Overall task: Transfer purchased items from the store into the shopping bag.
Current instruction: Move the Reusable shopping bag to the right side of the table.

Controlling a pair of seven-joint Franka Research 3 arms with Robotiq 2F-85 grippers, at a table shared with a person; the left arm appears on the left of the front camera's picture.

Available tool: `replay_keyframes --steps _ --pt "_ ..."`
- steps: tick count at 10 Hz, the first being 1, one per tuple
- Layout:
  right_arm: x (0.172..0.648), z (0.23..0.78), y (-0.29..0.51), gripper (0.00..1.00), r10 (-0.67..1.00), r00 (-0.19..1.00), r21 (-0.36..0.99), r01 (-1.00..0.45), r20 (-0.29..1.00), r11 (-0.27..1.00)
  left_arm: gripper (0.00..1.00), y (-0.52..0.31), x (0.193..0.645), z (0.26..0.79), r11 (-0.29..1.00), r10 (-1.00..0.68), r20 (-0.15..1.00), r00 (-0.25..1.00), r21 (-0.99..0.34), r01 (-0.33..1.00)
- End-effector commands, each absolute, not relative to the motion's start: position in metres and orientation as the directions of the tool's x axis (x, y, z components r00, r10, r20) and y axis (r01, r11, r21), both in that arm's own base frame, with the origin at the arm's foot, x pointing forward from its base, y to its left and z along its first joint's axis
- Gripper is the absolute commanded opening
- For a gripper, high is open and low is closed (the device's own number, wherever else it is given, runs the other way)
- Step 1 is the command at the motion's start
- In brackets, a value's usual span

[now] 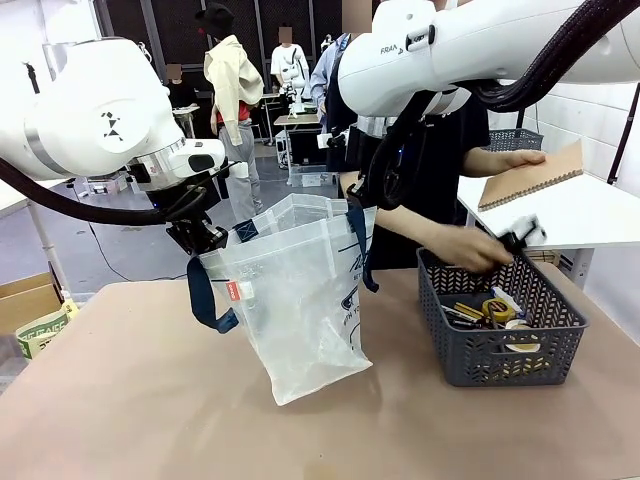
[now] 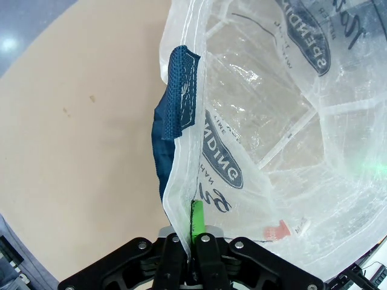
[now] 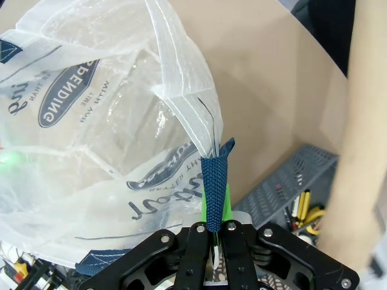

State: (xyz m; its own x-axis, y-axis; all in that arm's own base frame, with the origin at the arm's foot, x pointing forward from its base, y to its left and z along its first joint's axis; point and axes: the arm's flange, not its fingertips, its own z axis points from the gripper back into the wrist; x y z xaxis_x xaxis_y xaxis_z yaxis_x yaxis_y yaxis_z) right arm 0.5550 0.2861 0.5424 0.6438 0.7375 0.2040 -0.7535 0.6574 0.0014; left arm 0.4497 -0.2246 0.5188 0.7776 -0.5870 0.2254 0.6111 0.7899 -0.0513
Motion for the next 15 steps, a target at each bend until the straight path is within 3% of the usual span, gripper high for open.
replay_keyframes --steps 1,15 --pt "0.5552 0.5426 0.2844 0.0 0.728 0.655 0.004 -0.744 0.203 0.669 0.0 -0.2239 0.449 0.5182 0.789 -0.589 0.222 0.777 -0.053 0.613" --pt "0.5552 0.5426 0.2844 0.0 0.728 0.655 0.004 -0.744 0.203 0.669 0.0 -0.2239 0.449 0.5182 0.789 -0.589 0.222 0.777 -0.053 0.613"
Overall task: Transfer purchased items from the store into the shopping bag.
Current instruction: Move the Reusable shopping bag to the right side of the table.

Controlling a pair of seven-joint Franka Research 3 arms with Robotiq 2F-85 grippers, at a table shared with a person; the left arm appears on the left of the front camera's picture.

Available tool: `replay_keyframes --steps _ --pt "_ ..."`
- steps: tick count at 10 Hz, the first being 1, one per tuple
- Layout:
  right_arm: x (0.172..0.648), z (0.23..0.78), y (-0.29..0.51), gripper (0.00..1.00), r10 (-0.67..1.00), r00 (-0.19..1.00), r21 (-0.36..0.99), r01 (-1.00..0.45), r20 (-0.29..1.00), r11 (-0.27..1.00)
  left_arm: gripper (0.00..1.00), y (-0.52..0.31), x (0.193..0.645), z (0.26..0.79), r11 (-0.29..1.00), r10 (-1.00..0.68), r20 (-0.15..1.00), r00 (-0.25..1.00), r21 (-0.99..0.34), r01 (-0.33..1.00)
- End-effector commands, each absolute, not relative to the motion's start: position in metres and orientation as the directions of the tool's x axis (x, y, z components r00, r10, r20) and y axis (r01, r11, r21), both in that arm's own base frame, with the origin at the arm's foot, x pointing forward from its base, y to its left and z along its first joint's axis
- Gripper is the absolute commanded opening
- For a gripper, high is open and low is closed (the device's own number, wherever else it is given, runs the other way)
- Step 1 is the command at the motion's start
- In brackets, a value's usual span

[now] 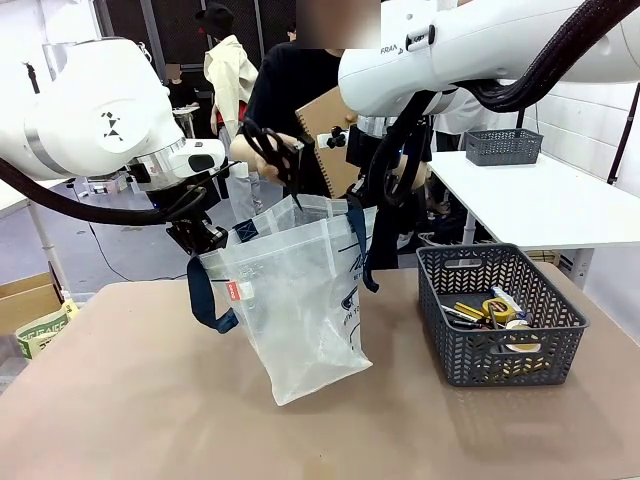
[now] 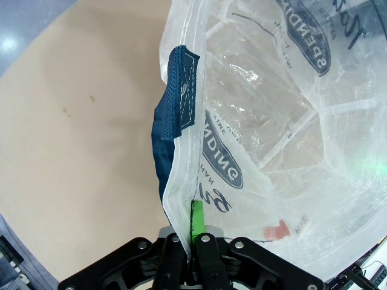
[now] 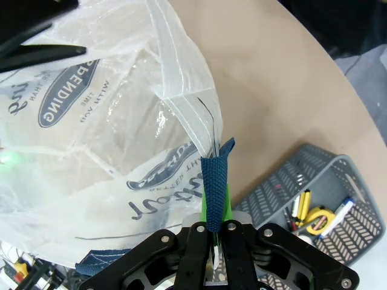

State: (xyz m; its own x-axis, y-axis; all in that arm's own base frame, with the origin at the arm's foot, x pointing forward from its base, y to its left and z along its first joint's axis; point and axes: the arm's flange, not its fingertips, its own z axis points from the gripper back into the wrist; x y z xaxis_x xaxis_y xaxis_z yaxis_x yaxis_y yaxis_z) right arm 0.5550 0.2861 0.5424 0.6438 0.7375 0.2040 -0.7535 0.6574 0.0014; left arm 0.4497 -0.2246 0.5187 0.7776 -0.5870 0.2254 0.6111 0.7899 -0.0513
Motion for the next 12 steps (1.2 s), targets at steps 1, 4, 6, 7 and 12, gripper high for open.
replay_keyframes --steps 1,4,6,7,12 --pt "0.5552 0.5426 0.2844 0.0 0.728 0.655 0.004 -0.744 0.203 0.669 0.0 -0.2239 0.449 0.5182 0.789 -0.589 0.222 0.777 -0.053 0.613" --pt "0.5552 0.5426 0.2844 0.0 0.728 0.655 0.004 -0.744 0.203 0.669 0.0 -0.2239 0.449 0.5182 0.789 -0.589 0.222 0.777 -0.053 0.613" --pt "0.5552 0.5426 0.2844 0.0 0.728 0.655 0.004 -0.744 0.203 0.669 0.0 -0.2239 0.449 0.5182 0.789 -0.589 0.222 0.777 -0.053 0.613" --pt "0.5552 0.5426 0.2844 0.0 0.728 0.655 0.004 -0.744 0.203 0.669 0.0 -0.2239 0.449 0.5182 0.789 -0.589 0.222 0.777 -0.053 0.613" --pt "0.5552 0.5426 0.2844 0.0 0.728 0.655 0.004 -0.744 0.203 0.669 0.0 -0.2239 0.449 0.5182 0.789 -0.589 0.222 0.777 -0.053 0.613"
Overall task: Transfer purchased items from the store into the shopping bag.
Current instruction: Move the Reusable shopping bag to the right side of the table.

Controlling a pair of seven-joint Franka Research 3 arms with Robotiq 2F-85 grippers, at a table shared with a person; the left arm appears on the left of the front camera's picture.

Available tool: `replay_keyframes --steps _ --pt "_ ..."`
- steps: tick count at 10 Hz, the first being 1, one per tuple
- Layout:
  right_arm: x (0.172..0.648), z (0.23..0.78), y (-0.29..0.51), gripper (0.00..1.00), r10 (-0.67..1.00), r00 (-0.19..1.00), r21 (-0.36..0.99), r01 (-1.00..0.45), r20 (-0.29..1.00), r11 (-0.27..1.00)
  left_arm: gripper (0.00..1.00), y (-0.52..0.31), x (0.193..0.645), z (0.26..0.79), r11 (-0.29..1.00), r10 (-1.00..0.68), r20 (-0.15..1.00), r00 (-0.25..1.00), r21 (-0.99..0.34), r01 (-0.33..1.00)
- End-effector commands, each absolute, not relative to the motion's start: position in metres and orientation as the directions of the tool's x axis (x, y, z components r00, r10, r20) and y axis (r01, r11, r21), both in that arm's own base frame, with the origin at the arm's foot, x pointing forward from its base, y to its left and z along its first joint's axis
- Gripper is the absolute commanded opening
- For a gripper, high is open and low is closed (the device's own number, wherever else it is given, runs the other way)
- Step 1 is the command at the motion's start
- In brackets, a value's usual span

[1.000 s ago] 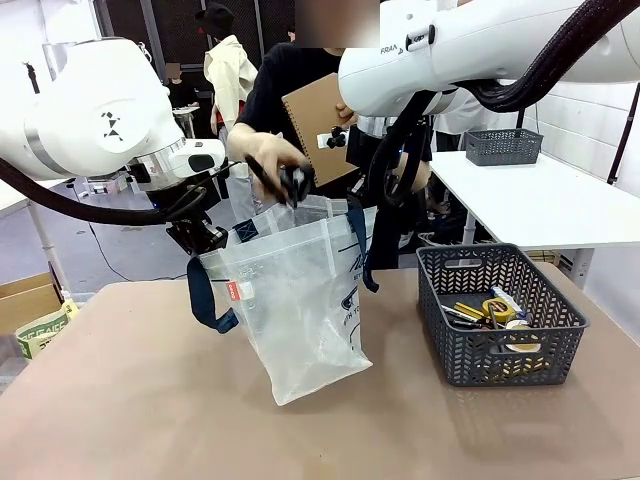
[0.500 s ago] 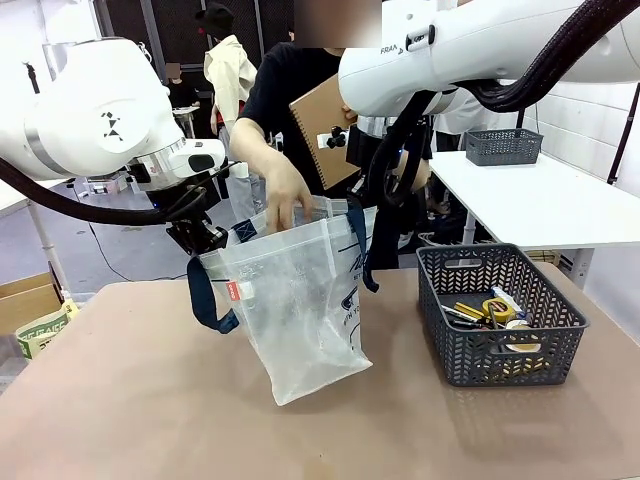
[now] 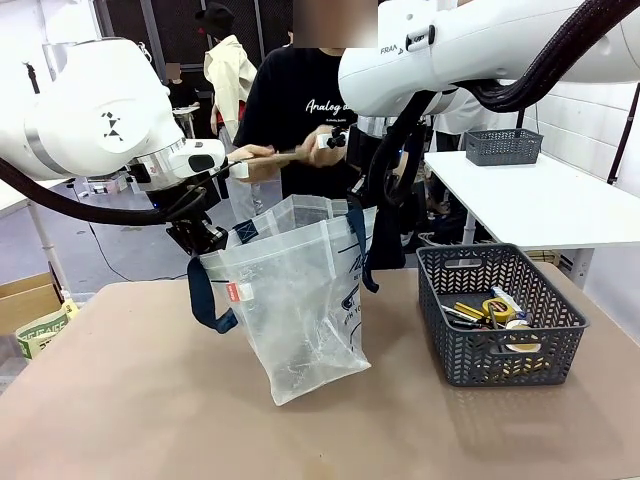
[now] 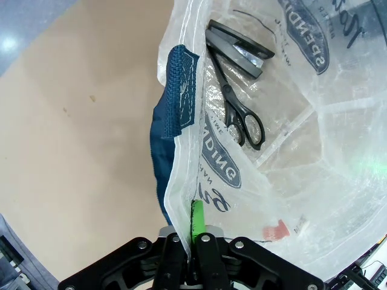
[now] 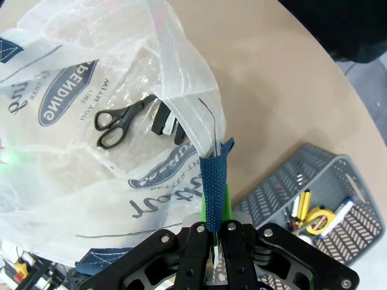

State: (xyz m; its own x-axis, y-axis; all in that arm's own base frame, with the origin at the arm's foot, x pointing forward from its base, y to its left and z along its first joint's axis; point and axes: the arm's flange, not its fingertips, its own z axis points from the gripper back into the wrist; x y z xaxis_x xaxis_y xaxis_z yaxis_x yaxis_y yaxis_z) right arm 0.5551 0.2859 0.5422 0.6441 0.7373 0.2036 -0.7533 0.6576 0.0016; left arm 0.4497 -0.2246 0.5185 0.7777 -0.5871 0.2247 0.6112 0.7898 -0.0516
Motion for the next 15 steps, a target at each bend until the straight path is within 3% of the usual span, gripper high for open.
replay_keyframes --steps 1,15 --pt "0.5552 0.5426 0.2844 0.0 0.728 0.655 0.004 -0.744 0.203 0.669 0.0 -0.2239 0.449 0.5182 0.789 -0.589 0.222 0.777 -0.053 0.613" --pt "0.5552 0.5426 0.2844 0.0 0.728 0.655 0.004 -0.744 0.203 0.669 0.0 -0.2239 0.449 0.5182 0.789 -0.589 0.222 0.777 -0.053 0.613"
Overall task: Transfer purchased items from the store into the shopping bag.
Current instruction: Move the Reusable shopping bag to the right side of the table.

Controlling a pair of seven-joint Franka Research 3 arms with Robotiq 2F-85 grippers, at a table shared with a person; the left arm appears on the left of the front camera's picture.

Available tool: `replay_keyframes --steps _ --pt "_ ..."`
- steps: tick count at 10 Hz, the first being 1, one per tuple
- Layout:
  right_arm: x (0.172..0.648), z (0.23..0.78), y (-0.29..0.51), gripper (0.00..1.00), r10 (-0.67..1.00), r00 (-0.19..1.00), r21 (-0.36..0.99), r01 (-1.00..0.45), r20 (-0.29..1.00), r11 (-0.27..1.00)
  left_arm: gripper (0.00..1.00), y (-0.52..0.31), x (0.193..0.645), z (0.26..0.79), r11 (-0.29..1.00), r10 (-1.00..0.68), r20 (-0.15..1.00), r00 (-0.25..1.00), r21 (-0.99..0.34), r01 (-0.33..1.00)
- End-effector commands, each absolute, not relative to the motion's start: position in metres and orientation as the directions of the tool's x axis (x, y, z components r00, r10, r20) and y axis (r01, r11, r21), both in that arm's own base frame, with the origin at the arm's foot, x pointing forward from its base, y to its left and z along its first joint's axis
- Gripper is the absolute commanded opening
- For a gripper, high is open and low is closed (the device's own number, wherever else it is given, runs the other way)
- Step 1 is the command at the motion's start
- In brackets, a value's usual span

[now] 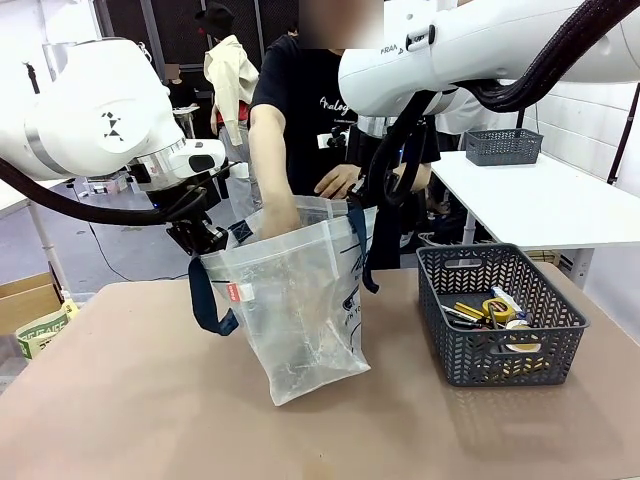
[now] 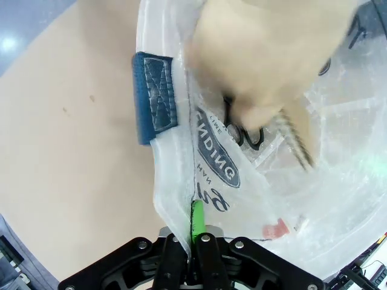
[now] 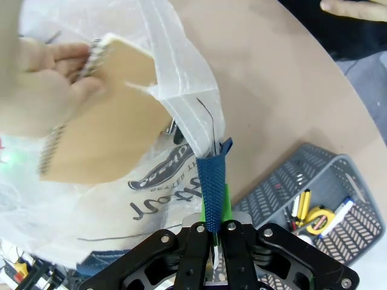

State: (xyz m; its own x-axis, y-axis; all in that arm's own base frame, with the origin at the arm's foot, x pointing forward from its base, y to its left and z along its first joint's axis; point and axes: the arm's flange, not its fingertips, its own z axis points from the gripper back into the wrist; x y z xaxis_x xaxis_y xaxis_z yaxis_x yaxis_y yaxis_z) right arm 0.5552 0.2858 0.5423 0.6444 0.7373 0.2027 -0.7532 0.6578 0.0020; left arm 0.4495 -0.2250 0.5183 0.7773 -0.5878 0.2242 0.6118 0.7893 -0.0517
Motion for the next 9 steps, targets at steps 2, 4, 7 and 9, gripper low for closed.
replay_keyframes --steps 2,4,7,9 --pt "0.5552 0.5426 0.2844 0.0 0.728 0.655 0.004 -0.744 0.203 0.669 0.0 -0.2239 0.449 0.5182 0.789 -0.589 0.222 0.777 -0.053 0.613" --pt "0.5552 0.5426 0.2844 0.0 0.728 0.655 0.004 -0.744 0.203 0.669 0.0 -0.2239 0.449 0.5182 0.789 -0.589 0.222 0.777 -0.053 0.613" --pt "0.5552 0.5426 0.2844 0.0 0.728 0.655 0.004 -0.744 0.203 0.669 0.0 -0.2239 0.449 0.5182 0.789 -0.589 0.222 0.777 -0.053 0.613" --pt "0.5552 0.5426 0.2844 0.0 0.728 0.655 0.004 -0.744 0.203 0.669 0.0 -0.2239 0.449 0.5182 0.789 -0.589 0.222 0.777 -0.053 0.613"
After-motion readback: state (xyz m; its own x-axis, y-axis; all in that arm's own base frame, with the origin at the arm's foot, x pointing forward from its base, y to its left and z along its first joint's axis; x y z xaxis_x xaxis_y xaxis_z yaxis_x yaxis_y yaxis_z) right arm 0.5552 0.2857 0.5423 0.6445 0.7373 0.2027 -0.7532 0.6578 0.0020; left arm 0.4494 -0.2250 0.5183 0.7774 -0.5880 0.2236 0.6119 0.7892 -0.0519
